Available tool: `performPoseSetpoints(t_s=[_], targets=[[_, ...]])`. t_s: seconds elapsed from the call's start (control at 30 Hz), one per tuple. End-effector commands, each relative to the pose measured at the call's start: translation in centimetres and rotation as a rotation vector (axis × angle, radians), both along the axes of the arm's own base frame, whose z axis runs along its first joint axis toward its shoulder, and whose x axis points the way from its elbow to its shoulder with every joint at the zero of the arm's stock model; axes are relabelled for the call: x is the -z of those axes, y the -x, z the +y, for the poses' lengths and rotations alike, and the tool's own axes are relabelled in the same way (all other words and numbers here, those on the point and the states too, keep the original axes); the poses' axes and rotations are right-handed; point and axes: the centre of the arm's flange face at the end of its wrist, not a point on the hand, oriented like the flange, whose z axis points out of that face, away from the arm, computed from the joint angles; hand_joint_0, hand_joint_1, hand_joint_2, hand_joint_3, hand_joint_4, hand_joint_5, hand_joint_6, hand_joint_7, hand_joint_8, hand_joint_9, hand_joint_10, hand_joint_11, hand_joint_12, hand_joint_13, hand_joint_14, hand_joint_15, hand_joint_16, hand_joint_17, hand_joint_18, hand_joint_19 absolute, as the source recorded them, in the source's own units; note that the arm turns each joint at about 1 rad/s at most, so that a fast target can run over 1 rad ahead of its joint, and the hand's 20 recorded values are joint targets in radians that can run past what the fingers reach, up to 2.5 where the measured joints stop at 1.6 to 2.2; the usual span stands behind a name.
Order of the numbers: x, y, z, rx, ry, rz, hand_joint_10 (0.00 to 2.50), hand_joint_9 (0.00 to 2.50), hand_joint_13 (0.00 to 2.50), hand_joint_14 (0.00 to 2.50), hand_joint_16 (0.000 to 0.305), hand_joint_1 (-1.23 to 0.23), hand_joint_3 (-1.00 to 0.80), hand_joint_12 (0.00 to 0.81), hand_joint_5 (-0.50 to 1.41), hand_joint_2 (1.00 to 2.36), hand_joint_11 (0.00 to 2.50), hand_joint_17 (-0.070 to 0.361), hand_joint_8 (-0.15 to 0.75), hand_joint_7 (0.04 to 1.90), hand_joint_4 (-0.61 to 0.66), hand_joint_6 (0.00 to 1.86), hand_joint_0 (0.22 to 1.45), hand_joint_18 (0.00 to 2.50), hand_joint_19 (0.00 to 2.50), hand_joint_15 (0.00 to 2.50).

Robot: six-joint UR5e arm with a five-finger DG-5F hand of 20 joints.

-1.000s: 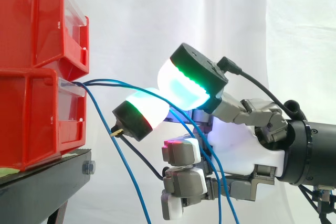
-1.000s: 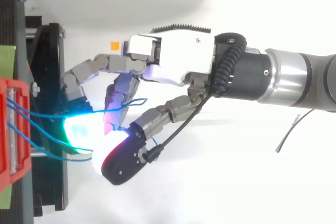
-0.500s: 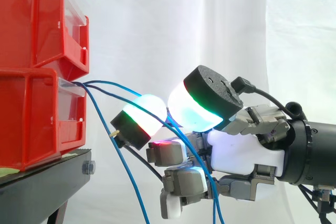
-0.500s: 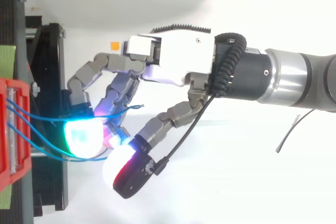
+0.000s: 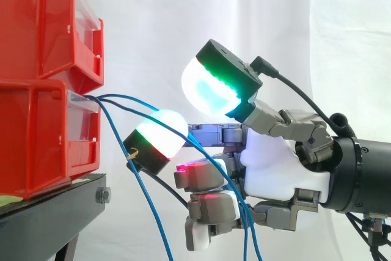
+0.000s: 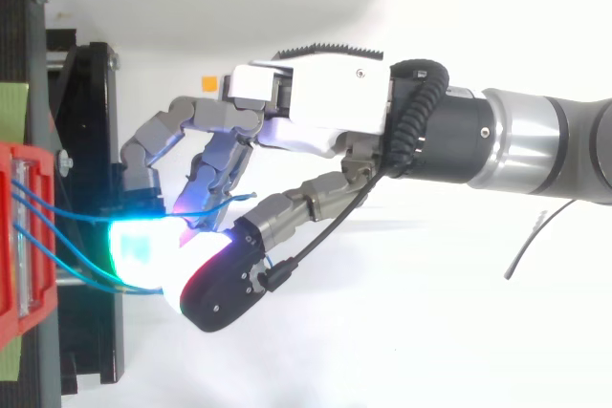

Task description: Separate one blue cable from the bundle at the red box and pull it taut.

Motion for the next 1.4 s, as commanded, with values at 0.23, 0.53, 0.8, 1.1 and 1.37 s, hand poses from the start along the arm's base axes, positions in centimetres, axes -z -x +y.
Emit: performPoseSetpoints(t_s=[0.23, 0.53, 0.8, 1.1, 1.37], targets=[[0.06, -0.01, -0.01, 0.0, 0.002, 0.001, 0.33, 1.03, 1.24, 0.03, 0.029, -0.95, -0.5, 0.313, -0.19, 1.0, 1.54, 0.065, 0.261, 0.9, 0.11, 0.92, 0.6, 0.84, 0.82, 1.17], [0.07, 0.0, -0.01, 0.0, 0.0, 0.002, 0.46, 1.01, 1.27, 0.03, 0.026, -0.93, -0.5, 0.29, -0.19, 1.0, 1.48, 0.058, 0.247, 0.94, 0.06, 0.94, 0.78, 0.89, 0.79, 1.2], [0.07, 0.1, -0.08, -0.005, 0.001, 0.011, 0.44, 0.92, 1.2, 0.03, 0.03, -1.08, -0.5, 0.306, -0.2, 1.0, 1.46, 0.068, 0.247, 0.91, 0.09, 0.95, 0.61, 0.86, 0.83, 1.21], [0.02, 0.09, -0.18, -0.015, 0.003, 0.011, 0.61, 0.88, 1.21, 0.02, 0.04, -0.94, -0.5, 0.345, -0.22, 1.0, 1.31, 0.09, 0.293, 0.81, 0.15, 0.95, 0.5, 0.93, 0.83, 1.18], [0.02, 0.09, -0.18, -0.015, 0.001, 0.011, 1.55, 0.69, 1.28, 0.01, 0.043, -0.77, -0.5, 0.356, -0.25, 1.0, 1.07, 0.097, 0.323, 0.76, 0.21, 0.94, 0.44, 0.95, 0.81, 1.32]])
